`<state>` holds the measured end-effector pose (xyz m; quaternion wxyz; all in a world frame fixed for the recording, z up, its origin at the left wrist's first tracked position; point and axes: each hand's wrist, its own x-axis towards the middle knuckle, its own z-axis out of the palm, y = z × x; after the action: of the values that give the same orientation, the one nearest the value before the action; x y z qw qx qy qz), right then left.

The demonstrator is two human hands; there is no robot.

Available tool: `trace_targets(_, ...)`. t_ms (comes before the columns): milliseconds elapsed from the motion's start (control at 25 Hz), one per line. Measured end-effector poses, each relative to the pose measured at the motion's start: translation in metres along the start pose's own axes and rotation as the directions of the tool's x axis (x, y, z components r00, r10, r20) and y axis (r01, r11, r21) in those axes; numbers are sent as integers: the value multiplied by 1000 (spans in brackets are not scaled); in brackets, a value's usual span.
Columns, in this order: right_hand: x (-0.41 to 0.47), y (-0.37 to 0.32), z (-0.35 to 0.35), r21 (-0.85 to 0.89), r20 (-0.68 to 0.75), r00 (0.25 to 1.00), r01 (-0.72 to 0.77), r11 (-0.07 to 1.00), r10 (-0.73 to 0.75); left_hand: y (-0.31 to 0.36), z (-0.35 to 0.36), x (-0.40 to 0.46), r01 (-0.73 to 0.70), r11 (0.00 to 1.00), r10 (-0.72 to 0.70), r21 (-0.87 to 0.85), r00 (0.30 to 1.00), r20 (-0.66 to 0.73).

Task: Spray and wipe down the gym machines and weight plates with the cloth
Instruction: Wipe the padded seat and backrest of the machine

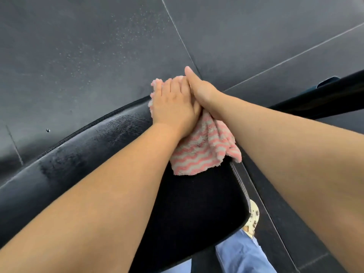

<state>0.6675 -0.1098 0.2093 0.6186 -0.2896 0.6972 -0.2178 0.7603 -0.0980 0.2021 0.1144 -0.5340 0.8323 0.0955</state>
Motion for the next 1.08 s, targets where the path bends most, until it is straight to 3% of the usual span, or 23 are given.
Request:
trace_targets(200, 9, 24, -9, 230, 49, 998, -36, 973, 25, 12, -1, -5, 65, 994, -74, -88, 992, -98)
trace_targets(440, -18, 52, -10, 108, 13, 1000, 1, 994, -2, 32, 9, -34, 41, 998, -43, -57, 998, -39)
trace_targets(720, -74, 76, -17, 48, 3, 971, -239, 970, 239, 50, 17, -77, -72, 986, 75, -148, 997, 9)
trace_targets(1080, -121, 138, -18, 112, -13, 935, -350, 930, 354, 73, 21, -133, -151, 978, 179, -145, 963, 204)
